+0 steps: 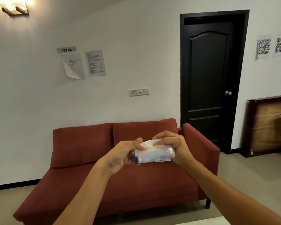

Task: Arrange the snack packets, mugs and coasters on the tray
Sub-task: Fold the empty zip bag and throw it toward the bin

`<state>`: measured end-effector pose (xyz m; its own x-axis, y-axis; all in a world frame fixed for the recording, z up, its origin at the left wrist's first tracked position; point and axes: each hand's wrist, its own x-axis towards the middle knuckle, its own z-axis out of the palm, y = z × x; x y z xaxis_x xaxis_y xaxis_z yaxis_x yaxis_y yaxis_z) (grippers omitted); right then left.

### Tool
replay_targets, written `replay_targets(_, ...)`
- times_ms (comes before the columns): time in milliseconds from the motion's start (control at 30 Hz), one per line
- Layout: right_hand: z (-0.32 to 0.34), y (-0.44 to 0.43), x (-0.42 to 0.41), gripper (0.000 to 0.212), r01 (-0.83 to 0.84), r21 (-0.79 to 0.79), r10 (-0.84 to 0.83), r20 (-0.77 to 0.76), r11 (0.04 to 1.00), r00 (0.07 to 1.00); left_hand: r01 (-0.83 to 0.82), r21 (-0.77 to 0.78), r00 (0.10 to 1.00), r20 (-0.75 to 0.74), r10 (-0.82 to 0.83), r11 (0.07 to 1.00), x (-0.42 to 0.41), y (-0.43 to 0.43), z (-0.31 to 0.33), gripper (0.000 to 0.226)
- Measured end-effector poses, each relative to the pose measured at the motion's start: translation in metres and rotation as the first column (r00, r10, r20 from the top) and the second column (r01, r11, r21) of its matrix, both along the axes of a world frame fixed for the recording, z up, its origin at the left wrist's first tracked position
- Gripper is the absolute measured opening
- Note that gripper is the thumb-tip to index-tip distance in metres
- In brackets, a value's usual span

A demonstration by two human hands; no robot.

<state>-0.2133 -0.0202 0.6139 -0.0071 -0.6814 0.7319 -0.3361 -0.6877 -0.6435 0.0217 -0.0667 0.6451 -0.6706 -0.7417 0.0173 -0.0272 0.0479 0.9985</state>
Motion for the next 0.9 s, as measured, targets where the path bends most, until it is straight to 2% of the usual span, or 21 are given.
replay_targets(33,-0.004,0.000,0.000,0.025,0.067,-0.068,-0.075,-0.123,0.995,0.990,-0.037,-0.068,0.998,0.042,0.040,0.997,-0.004,0.001,0.000,0.048)
replay_targets(67,-0.007,-0.003,-0.001,0.034,0.111,-0.083,-0.125,-0.176,0.990,0.976,-0.063,-0.102,0.997,0.047,0.068,0.993,-0.006,0.001,-0.001,0.041)
replay_targets(100,-0.010,-0.006,-0.002,0.045,0.122,-0.030,-0.125,-0.151,0.992,0.981,-0.088,-0.121,0.995,0.038,0.093,0.989,-0.006,0.001,-0.002,0.036)
replay_targets(133,-0.010,-0.007,-0.005,0.056,0.071,0.094,-0.065,-0.063,0.993,0.996,-0.110,-0.140,0.993,0.030,0.115,0.984,-0.006,-0.001,-0.005,0.031)
replay_targets(167,-0.009,-0.007,-0.011,0.065,-0.059,0.246,0.039,0.084,0.967,0.996,-0.132,-0.162,0.990,0.024,0.138,0.978,-0.006,-0.002,-0.008,0.027)
replay_targets(200,-0.010,-0.006,-0.018,0.070,-0.250,0.359,0.154,0.274,0.899,0.949,-0.153,-0.183,0.987,0.012,0.158,0.971,-0.007,-0.004,-0.012,0.024)
replay_targets(267,-0.015,-0.001,-0.030,0.072,-0.597,0.420,0.274,0.610,0.683,0.743,-0.197,-0.211,0.980,-0.024,0.196,0.958,-0.010,-0.006,-0.020,0.021)
replay_targets(300,-0.019,0.002,-0.033,0.068,-0.659,0.431,0.288,0.655,0.616,0.698,-0.217,-0.229,0.976,-0.036,0.214,0.949,-0.013,-0.008,-0.023,0.021)
replay_targets(333,-0.023,0.005,-0.034,0.061,-0.635,0.482,0.286,0.612,0.603,0.737,-0.232,-0.255,0.973,-0.044,0.229,0.939,-0.018,-0.009,-0.027,0.021)
replay_targets(367,-0.025,0.007,-0.034,0.054,-0.553,0.562,0.264,0.514,0.615,0.816,-0.239,-0.283,0.971,-0.051,0.234,0.929,-0.022,-0.009,-0.031,0.021)
replay_targets(433,-0.030,0.013,-0.033,0.052,-0.329,0.677,0.149,0.311,0.658,0.939,-0.224,-0.324,0.974,-0.060,0.217,0.919,-0.033,-0.010,-0.040,0.022)
replay_targets(500,-0.037,0.021,-0.041,0.051,-0.169,0.700,-0.006,0.240,0.694,0.971,-0.191,-0.304,0.982,-0.070,0.178,0.933,-0.046,-0.013,-0.053,0.022)
replay_targets(567,-0.047,0.034,-0.052,0.049,-0.092,0.686,-0.113,0.248,0.722,0.962,-0.178,-0.228,0.983,-0.089,0.162,0.957,-0.062,-0.012,-0.068,0.024)
replay_targets(667,-0.059,0.056,-0.071,0.042,0.049,0.674,-0.299,0.260,0.737,0.918,-0.129,0.026,0.980,-0.147,0.131,0.991,-0.101,-0.008,-0.092,0.035)
replay_targets(733,-0.065,0.070,-0.084,0.033,0.121,0.685,-0.406,0.272,0.719,0.872,-0.045,0.152,0.991,-0.119,0.064,0.987,-0.131,-0.001,-0.105,0.037)
replay_targets(833,-0.077,0.100,-0.115,0.027,0.216,0.722,-0.549,0.262,0.657,0.794,0.116,0.169,0.992,-0.068,-0.106,0.979,-0.180,0.018,-0.121,0.033)
replay_targets(900,-0.086,0.123,-0.140,0.031,0.257,0.746,-0.606,0.238,0.614,0.759,0.150,0.133,0.988,-0.048,-0.144,0.980,-0.210,0.032,-0.131,0.031)
